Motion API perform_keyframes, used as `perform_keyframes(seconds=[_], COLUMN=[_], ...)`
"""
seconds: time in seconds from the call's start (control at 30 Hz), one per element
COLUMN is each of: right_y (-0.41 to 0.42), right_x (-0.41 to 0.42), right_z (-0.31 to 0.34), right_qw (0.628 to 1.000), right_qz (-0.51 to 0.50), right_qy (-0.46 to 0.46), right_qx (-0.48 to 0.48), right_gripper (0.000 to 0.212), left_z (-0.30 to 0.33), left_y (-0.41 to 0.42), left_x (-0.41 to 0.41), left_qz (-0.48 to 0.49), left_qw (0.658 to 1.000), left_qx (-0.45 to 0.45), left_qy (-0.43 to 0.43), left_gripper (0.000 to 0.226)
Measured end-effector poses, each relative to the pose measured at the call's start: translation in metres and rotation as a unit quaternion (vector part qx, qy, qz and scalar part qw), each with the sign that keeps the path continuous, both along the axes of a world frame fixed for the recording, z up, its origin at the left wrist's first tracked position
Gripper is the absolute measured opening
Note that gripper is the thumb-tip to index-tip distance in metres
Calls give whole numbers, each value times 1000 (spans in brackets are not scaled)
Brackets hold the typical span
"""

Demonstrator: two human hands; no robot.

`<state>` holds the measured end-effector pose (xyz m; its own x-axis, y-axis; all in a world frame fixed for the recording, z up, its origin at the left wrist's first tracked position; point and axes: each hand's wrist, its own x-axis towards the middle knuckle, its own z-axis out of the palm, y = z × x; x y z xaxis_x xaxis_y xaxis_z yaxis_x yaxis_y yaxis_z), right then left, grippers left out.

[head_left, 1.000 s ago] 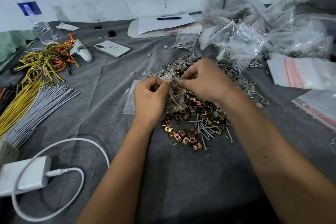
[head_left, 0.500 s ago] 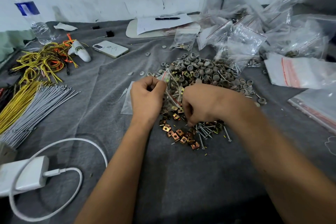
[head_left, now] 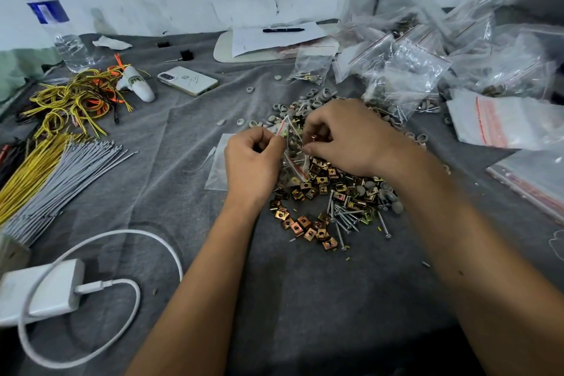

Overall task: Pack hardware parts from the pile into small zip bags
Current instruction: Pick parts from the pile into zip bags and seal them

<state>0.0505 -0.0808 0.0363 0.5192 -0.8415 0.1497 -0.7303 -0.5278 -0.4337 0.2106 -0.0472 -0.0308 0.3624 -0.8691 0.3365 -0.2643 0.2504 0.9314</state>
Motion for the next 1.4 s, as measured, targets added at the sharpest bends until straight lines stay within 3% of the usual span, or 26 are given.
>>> perform_keyframes(seconds=[0.27, 0.5, 0.67, 0.8, 0.97, 1.07, 1.13, 1.2, 1.4], right_y=[-3, -16, -19, -16, -11, -8, -8, -8, -9], right_x=[10, -6, -8, -7, -2, 3, 4, 3, 2], right_z=[-12, -16, -30, -45, -48, -49, -51, -52, -56], right_qw=[995, 973, 992, 994, 990, 989, 989, 988, 993], right_qz=[33, -37, 7, 7, 51, 112, 120, 117, 94], right_qy=[-95, -225, -101, -21, -46, 5, 45, 64, -6], right_qx=[-16, -29, -80, -110, -122, -96, -76, -73, -65], right_gripper=[24, 17, 13, 17, 20, 19, 26, 30, 19], left_z=[1, 2, 7, 7, 7, 7, 7, 7, 7], left_y=[-1, 0, 1, -2, -4, -3, -1, -1, -2], left_x=[2, 4, 8, 10, 11, 10, 9, 9, 10], left_qz=[7, 65, 116, 117, 107, 93, 100, 98, 109], left_qw=[999, 995, 983, 965, 958, 955, 965, 961, 964], left_qx=[-5, -37, -70, -62, -38, -39, -36, -30, -18], left_qy=[37, 69, 123, 226, 264, 280, 241, 258, 243], left_gripper=[22, 28, 21, 41, 41, 43, 36, 39, 42])
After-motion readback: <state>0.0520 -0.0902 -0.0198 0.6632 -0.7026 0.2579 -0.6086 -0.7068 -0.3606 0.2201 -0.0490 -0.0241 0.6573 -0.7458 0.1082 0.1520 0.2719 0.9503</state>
